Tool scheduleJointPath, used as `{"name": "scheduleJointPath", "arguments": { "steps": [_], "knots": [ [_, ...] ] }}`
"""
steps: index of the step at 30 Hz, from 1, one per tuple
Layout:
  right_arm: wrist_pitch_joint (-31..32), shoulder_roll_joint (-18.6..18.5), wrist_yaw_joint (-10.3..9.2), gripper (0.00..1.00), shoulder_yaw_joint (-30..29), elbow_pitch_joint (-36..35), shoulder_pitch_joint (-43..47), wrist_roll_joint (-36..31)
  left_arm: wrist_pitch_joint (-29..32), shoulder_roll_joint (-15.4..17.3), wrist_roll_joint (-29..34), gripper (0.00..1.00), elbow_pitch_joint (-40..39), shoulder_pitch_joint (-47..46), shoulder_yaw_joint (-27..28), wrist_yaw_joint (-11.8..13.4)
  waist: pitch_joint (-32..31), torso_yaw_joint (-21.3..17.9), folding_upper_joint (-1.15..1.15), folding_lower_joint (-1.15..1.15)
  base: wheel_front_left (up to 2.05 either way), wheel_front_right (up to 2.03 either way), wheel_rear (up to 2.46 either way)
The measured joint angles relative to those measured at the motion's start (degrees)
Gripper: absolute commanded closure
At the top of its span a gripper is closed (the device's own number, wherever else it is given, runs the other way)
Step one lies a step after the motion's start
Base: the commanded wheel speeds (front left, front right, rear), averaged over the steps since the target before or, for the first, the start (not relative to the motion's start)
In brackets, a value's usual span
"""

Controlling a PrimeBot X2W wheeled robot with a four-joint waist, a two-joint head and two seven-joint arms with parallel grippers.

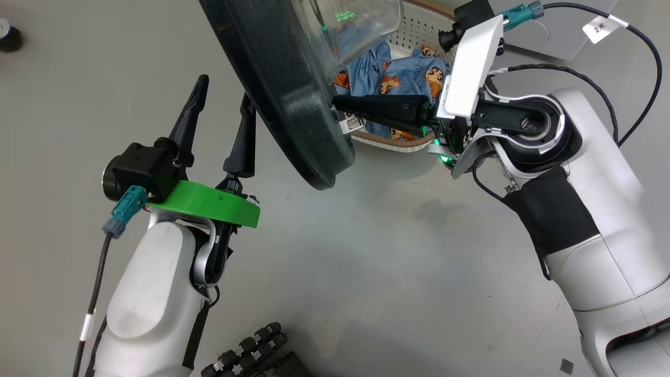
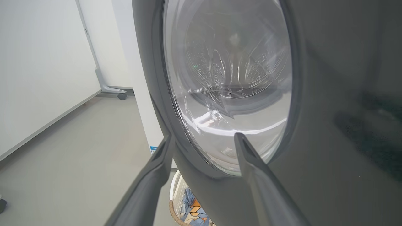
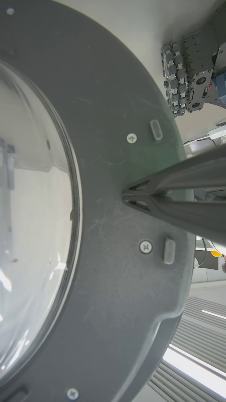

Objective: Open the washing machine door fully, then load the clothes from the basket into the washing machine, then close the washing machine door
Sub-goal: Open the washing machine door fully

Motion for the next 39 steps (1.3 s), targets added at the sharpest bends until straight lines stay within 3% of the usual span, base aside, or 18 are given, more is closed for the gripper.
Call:
{"name": "scheduleJointPath", "arguments": {
  "steps": [18, 36, 37, 39],
  "knots": [
    [-8.4, 0.2, 0.41, 1.0, -0.4, 3.0, 2.5, 4.2, 0.0, 0.0, 0.9, 0.0, 1.7, 0.1, 2.7, 0.0, -3.8, -2.7, 0.0, 0.0, 0.0, 0.0, 0.0],
    [-13.0, 0.7, 5.2, 1.0, 0.0, 6.9, 10.0, 10.5, 0.0, 3.8, 2.3, 0.0, 5.2, 7.2, 6.6, 0.0, -13.0, -7.9, 0.0, 0.0, 0.0, 0.0, 0.0],
    [-13.3, 0.7, 5.21, 0.95, 0.0, 7.0, 10.5, 11.2, 0.0, 3.8, 2.3, 0.0, 5.4, 7.8, 7.0, 0.0, -13.6, -8.3, 0.0, 0.0, 0.0, 0.0, 0.0],
    [-14.3, 0.7, 5.49, 0.59, 0.0, 7.3, 11.3, 11.8, 0.0, 4.0, 2.3, 0.0, 5.5, 8.9, 7.9, 0.0, -14.6, -9.1, 0.0, 0.0, 0.0, 0.0, 0.0]
  ]
}}
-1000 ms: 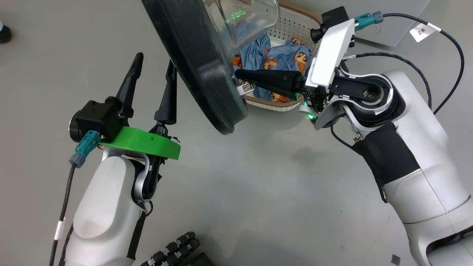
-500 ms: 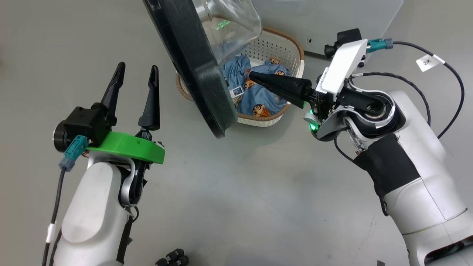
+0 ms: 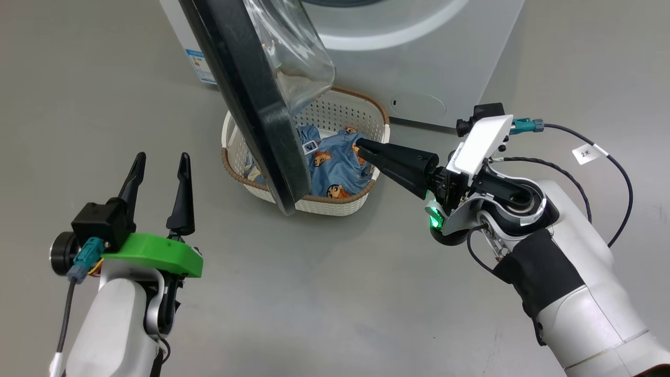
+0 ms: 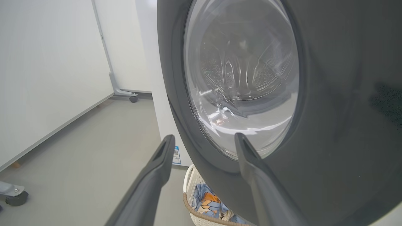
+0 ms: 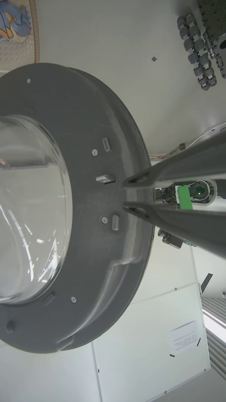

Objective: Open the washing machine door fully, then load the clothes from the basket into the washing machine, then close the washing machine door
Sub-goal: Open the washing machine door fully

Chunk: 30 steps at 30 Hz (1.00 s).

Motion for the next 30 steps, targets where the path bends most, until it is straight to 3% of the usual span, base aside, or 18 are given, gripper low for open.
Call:
{"name": "scheduleJointPath", "arguments": {
  "steps": [2, 4, 5, 16, 22, 30],
  "knots": [
    [-0.8, 0.0, 0.37, 0.47, -0.1, 0.2, 0.7, 0.9, 0.0, 0.2, 0.0, 0.0, 0.0, 1.1, 0.7, 0.0, -1.0, -0.9, 0.0, 0.0, 0.0, 0.0, 0.0],
    [-1.8, 0.0, 0.78, 0.1, -0.4, 0.2, 1.5, 2.1, 0.0, 0.4, 0.0, 0.0, 0.0, 1.9, 1.4, 0.0, -1.8, -1.9, 0.0, 0.0, 0.0, 0.0, 0.0],
    [-2.2, 0.1, 1.01, 0.0, -0.6, 0.2, 1.8, 2.8, 0.0, 0.5, 0.0, 0.0, 0.0, 2.2, 1.5, 0.0, -2.2, -2.3, 0.0, 0.0, 0.0, 0.0, 0.0],
    [-13.2, 0.2, 5.94, 0.0, -6.2, 0.0, 3.6, 1.5, 0.0, 1.2, 0.0, 0.0, -0.4, 5.6, 3.9, 0.0, -5.5, -7.5, 0.0, 0.0, 0.0, 0.0, 0.0],
    [-19.7, -0.8, 7.32, 0.0, -7.1, -0.3, 3.5, -7.1, 0.0, 1.2, 0.3, 0.0, -1.4, 5.8, 4.3, 0.0, -6.6, -9.9, 0.0, 0.0, 0.0, 0.0, 0.0],
    [-31.1, -5.2, 7.94, 0.0, -5.7, -1.6, 2.6, -22.1, 0.0, 1.2, 0.3, 0.0, -1.5, 6.2, 4.3, 0.0, -7.3, -12.2, 0.0, 0.0, 0.0, 0.0, 0.0]
  ]
}}
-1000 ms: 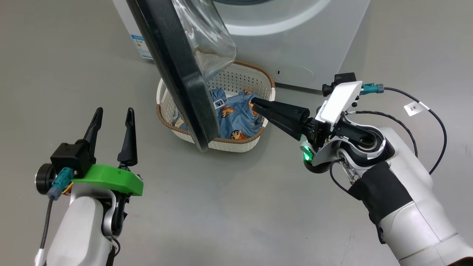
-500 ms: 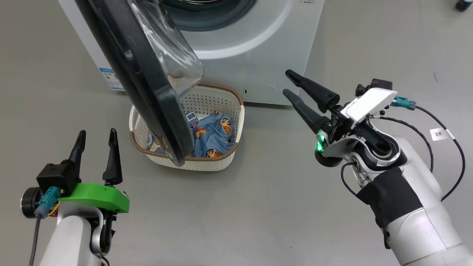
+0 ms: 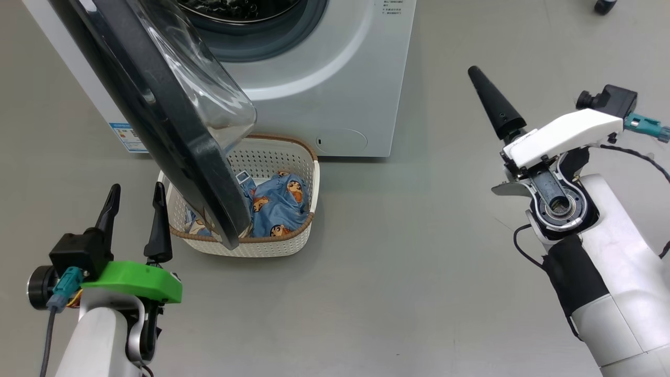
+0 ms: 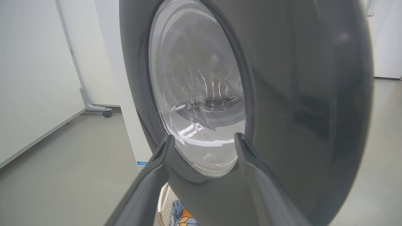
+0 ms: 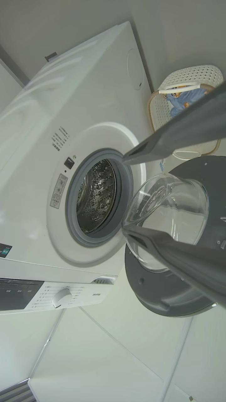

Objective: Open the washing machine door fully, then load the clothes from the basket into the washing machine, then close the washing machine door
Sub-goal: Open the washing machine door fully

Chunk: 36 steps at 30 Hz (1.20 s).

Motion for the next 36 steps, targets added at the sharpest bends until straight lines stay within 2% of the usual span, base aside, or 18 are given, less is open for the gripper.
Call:
{"name": "scheduleJointPath", "arguments": {
  "steps": [1, 2, 3, 12, 14, 15, 16, 19, 26, 32, 36],
  "knots": [
    [0.0, 0.0, 0.0, 0.0, 0.0, 0.0, 0.0, 0.0, 0.0, 0.0, 0.0, 0.0, 0.0, 0.0, 0.0, 0.0, 0.0, 0.0, 0.0, 0.0, 0.0, 0.0, 0.0],
    [-3.3, -0.7, 0.03, 0.0, 0.2, -0.3, -0.3, -3.7, 0.0, 0.0, 0.0, 0.0, 0.0, 0.1, -0.3, 0.0, -0.2, -0.3, 0.0, 0.0, 0.0, 0.0, 0.0],
    [-3.3, -0.7, 0.03, 0.0, 0.2, -0.3, -0.3, -3.7, 0.0, 0.0, 0.0, 0.0, 0.0, 0.1, -0.3, 0.0, -0.2, -0.3, 0.0, 0.0, 0.0, 0.0, 0.0],
    [-17.5, -5.6, 0.29, 0.0, 1.8, 0.4, -0.5, -20.5, 0.0, -0.1, 0.0, 0.0, 0.0, 0.5, -0.3, 0.0, -0.8, -0.8, 0.0, 0.0, 0.0, 0.0, 0.0],
    [-20.2, -6.2, -0.29, 0.0, 1.9, 1.1, -0.5, -22.7, 0.0, -0.1, 0.0, 0.0, 0.0, 0.5, -0.1, 0.0, -1.0, -0.8, 0.0, 0.0, 0.0, 0.0, 0.0],
    [-20.8, -6.8, -0.32, 0.0, 2.4, 1.5, -0.5, -24.5, 0.0, -0.1, 0.0, 0.0, 0.0, 0.5, 0.1, 0.0, -1.1, -0.8, 0.0, 0.0, 0.0, 0.0, 0.0],
    [-20.8, -7.6, -1.44, 0.0, 2.8, 1.8, -0.2, -27.3, 0.0, -0.1, 0.0, 0.0, 0.0, 0.7, 0.4, 0.0, -1.4, -0.9, 0.0, 0.0, 0.0, 0.0, 0.0],
    [-20.4, -9.0, -2.42, 0.0, 3.4, 1.8, 0.1, -31.5, 0.0, -0.2, 0.0, 0.0, 0.0, 1.0, 0.6, 0.0, -1.6, -1.0, 0.0, 0.0, 0.0, 0.0, 0.0],
    [-20.0, -10.6, -5.39, 0.0, 2.3, 1.9, 4.4, -37.4, 0.0, -0.3, 0.0, 0.0, -0.2, 1.9, 1.3, 0.0, -2.0, -1.5, 0.0, 0.0, 0.0, 0.0, 0.0],
    [-19.9, -10.4, -7.36, 0.0, -2.0, -1.7, 8.2, -42.6, 0.0, -0.6, 0.0, 0.0, -0.5, 2.7, 1.6, 0.0, -2.1, -2.0, 0.0, 0.0, 0.0, 0.0, 0.0],
    [-19.9, -9.2, -8.34, 0.0, -4.1, -3.2, 12.0, -43.9, 0.0, -0.9, 0.0, 0.0, -0.6, 3.1, 2.1, 0.0, -2.1, -2.4, 0.0, 0.0, 0.0, 0.0, 0.0]
  ]
}}
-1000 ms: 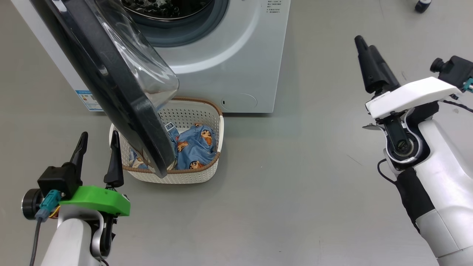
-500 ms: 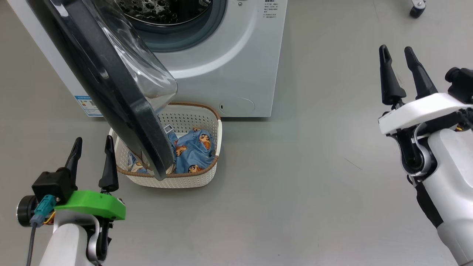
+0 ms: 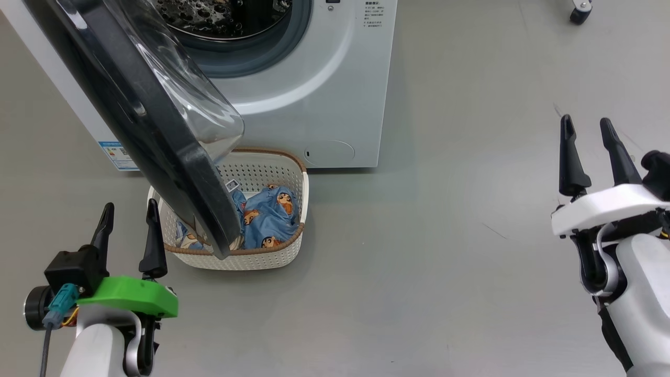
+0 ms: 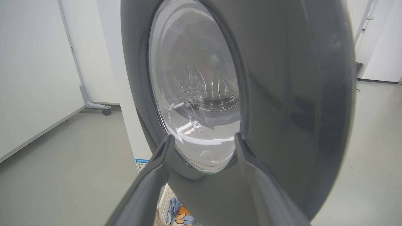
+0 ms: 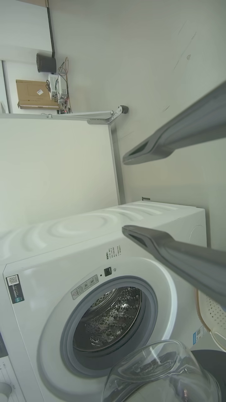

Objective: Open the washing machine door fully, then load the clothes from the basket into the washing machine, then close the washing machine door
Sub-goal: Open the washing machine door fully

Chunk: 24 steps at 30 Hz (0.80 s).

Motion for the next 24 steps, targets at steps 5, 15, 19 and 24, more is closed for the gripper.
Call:
{"name": "scheduleJointPath", "arguments": {
  "steps": [5, 15, 19, 24],
  "knots": [
    [0.0, 0.0, -0.55, 0.0, -1.1, -1.0, 4.4, -2.7, 0.0, -0.5, 0.1, 0.0, -0.4, 0.1, -0.1, 0.0, 0.0, -0.2, 0.0, 0.0, 0.0, 0.0, 0.0],
    [0.0, 0.6, -1.09, 0.0, -1.4, -3.6, 10.3, -8.9, 0.0, -0.5, 2.0, 0.0, -0.4, 1.0, -0.3, 0.0, -0.1, -0.3, 0.0, 0.0, 0.0, 0.0, 0.0],
    [0.0, 1.0, -1.48, 0.0, -1.5, -4.5, 11.5, -11.1, 0.0, -0.5, 2.4, 0.0, -0.4, 1.0, -0.2, 0.0, -0.3, -0.2, 0.0, 0.0, 0.0, 0.0, 0.0],
    [0.0, 1.6, -1.48, 0.0, -1.3, -4.8, 13.0, -13.0, 0.0, -0.6, 2.5, 0.0, -0.2, 1.0, 0.2, 0.0, -0.5, -0.1, 0.0, 0.0, 0.0, 0.0, 0.0]
  ]
}}
